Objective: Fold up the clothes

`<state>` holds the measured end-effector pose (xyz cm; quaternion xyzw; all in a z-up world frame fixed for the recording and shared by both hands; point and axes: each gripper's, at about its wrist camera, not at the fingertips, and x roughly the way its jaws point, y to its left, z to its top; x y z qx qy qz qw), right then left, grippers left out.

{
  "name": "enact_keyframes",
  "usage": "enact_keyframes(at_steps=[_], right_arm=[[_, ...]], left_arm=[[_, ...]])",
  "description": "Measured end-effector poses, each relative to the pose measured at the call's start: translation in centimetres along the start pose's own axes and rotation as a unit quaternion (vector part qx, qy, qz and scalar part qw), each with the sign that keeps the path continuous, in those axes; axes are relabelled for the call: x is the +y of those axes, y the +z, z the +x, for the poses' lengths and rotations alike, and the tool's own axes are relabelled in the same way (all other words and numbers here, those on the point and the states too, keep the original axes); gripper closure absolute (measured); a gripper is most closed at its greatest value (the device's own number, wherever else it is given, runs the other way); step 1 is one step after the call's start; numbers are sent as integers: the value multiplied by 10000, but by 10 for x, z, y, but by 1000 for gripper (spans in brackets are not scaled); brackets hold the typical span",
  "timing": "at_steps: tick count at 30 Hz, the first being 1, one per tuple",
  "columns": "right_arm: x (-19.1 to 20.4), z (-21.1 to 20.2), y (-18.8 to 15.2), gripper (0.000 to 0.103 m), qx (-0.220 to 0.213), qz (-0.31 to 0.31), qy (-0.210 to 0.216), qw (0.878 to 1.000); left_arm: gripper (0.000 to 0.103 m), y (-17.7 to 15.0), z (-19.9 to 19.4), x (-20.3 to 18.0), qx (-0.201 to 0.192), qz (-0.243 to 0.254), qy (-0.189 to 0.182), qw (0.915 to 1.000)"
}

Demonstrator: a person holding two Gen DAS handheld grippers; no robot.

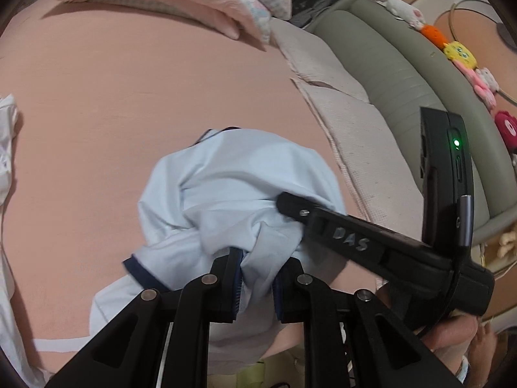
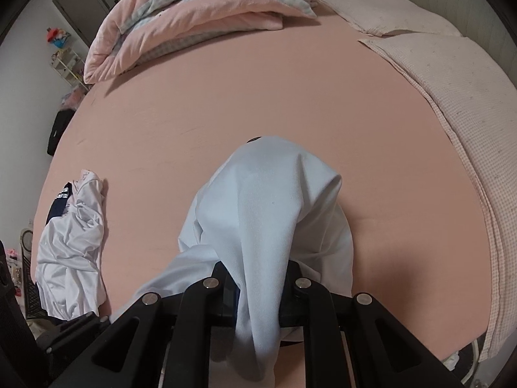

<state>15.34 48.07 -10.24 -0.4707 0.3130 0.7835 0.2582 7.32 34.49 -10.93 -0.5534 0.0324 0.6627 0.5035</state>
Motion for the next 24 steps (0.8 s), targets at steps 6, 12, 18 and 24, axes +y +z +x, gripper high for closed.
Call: enact_keyframes(at_steps=[6,12,18,24], right_arm=[[-10,4,-2,90,76,36,120,9999],[-22,13,-11,85,227,8,28,9997],[-28,8,-21,51,228,3,-14,9997],[-16,-12,-22,35,50,-22,-201,9998]], left_arm=[[90,-6,-3,12,101,-103,94,9999],[88,-8,10,13,393,-71,222,9990],[38,-15,-7,27,336,-216,691,9968],[30,-19,-20,38,306,-151,1088,9935]])
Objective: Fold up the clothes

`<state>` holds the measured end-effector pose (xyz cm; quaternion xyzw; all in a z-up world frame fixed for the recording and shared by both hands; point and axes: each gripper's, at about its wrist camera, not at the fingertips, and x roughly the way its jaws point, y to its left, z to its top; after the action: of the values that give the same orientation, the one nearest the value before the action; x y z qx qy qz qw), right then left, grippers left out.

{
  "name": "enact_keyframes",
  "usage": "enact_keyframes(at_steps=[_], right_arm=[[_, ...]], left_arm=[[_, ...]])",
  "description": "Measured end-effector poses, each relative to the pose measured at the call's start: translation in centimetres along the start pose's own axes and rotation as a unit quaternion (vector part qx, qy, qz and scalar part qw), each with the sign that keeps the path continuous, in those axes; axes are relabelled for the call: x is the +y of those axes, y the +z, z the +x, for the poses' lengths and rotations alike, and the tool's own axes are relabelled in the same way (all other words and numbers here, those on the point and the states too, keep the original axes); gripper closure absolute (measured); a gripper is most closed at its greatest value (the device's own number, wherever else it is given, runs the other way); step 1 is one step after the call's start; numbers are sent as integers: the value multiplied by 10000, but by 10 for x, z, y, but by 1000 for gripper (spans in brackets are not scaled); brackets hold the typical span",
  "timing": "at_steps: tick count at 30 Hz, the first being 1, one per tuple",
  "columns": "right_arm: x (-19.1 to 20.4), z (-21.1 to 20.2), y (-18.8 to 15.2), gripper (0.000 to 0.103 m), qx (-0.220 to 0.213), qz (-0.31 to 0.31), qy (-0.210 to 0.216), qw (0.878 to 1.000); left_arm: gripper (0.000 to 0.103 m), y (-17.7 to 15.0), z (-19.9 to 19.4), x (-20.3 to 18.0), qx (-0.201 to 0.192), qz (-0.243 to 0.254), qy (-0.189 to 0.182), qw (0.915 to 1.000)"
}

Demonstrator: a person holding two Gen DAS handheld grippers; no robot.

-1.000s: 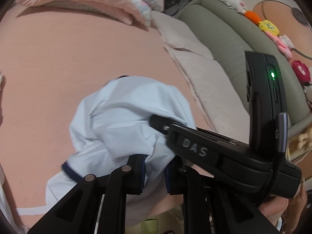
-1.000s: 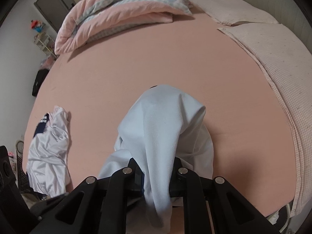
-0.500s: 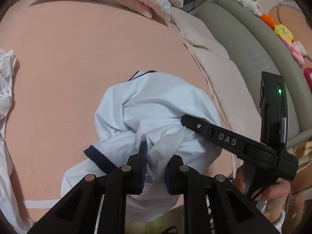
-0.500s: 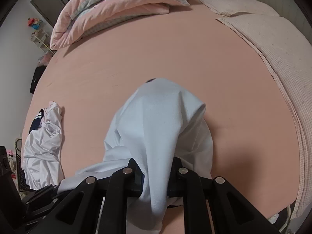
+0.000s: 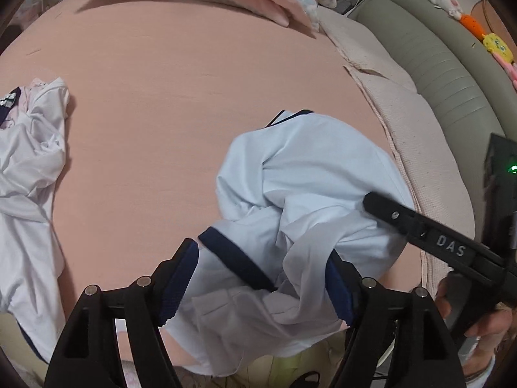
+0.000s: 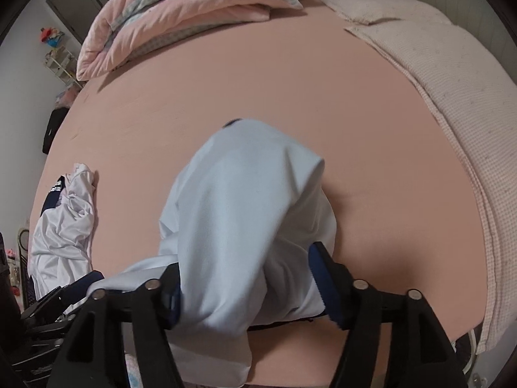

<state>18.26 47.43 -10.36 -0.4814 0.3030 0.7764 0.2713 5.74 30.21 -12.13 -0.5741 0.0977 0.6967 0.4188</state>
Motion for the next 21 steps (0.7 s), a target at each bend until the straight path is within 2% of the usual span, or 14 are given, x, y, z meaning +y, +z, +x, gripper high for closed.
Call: enact_keyframes(at_steps=[3,9,11,15,21], right_arm=[[11,-9,1,35,-60,-106,-209,9997],[47,-26,1,35,-210,-279,81,9994],[58,-31,1,35,-236,-324,198,9990],[86,-34,-2,35,-340,-579,159,9976],[134,-24,-10,35,-222,-1005,389,9939]], left_arm=[[30,-2,-4,11,28,-133,-35,9999],[30,-7,-22,39,-81,-472,-32,9988],[30,-11,-29,49,-159,-531,115,9984],[30,-19,-47,75,-385,-603,504,9962],[30,-37,-67,125,-490,-1063,772,9901]])
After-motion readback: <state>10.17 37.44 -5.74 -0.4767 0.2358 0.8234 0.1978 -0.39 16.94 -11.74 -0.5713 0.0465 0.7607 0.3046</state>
